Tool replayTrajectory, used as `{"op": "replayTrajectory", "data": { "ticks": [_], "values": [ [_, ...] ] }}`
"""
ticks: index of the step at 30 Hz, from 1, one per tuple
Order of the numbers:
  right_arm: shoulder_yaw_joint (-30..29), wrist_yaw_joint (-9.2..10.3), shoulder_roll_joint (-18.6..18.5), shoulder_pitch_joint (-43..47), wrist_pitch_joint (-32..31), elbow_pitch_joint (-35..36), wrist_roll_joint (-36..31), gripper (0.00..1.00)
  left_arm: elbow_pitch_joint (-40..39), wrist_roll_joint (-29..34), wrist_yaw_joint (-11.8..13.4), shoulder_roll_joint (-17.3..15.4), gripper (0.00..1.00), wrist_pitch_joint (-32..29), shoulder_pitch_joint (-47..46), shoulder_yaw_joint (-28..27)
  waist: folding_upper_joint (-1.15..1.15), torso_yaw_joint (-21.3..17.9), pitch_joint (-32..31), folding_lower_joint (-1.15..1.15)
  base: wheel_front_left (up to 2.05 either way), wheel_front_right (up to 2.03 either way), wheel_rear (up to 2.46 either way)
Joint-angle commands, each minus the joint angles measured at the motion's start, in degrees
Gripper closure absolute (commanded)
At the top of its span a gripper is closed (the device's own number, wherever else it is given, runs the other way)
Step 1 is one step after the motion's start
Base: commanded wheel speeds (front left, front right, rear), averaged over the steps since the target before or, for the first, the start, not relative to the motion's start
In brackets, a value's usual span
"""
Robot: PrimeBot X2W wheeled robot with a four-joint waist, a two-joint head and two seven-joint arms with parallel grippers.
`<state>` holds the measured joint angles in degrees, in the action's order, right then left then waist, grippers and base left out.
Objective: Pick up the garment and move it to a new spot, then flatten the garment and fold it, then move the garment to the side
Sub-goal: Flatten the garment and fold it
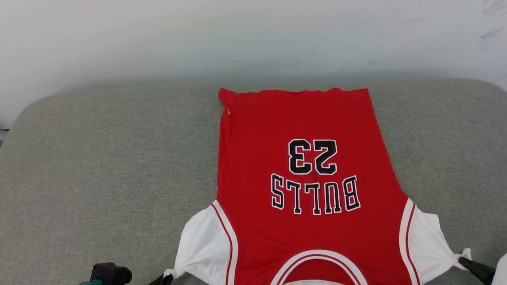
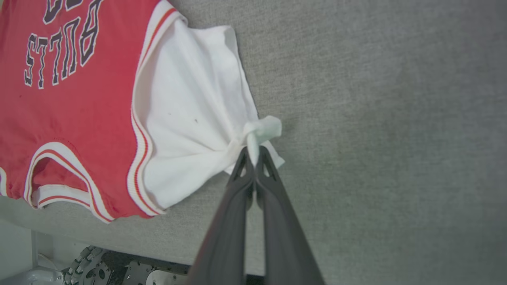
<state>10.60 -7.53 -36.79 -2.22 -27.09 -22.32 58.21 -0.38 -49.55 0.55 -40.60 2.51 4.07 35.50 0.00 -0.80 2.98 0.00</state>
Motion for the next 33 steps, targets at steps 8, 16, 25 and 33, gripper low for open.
{"op": "replayTrajectory", "data": {
  "ticks": [8,16,25,33],
  "values": [
    [-2.9,0.06,-0.7,-4.8,-2.9,4.9,-2.8,0.00,-5.0,1.2,0.2,-0.1,1.00,-1.2,-3.0,0.3,0.00,1.3,4.2,0.00,0.00,0.00,0.00],
    [-5.7,0.07,-1.6,-17.5,-14.0,14.3,-5.3,0.00,-14.8,3.9,2.1,-2.3,1.00,-6.3,-6.4,1.3,0.00,4.4,12.9,0.00,0.00,0.00,0.00],
    [-9.4,0.07,1.7,-37.6,-28.7,11.7,-13.8,0.00,-24.4,6.3,4.4,-2.2,1.00,-8.6,-9.7,0.9,0.00,10.9,23.5,0.00,0.00,0.00,0.00],
    [-11.9,0.07,2.9,-53.2,-36.3,2.8,-24.0,0.00,-26.6,8.5,3.6,0.4,1.00,-7.9,-12.8,2.2,0.00,15.9,29.9,0.00,0.00,0.00,0.00]
  ]
}}
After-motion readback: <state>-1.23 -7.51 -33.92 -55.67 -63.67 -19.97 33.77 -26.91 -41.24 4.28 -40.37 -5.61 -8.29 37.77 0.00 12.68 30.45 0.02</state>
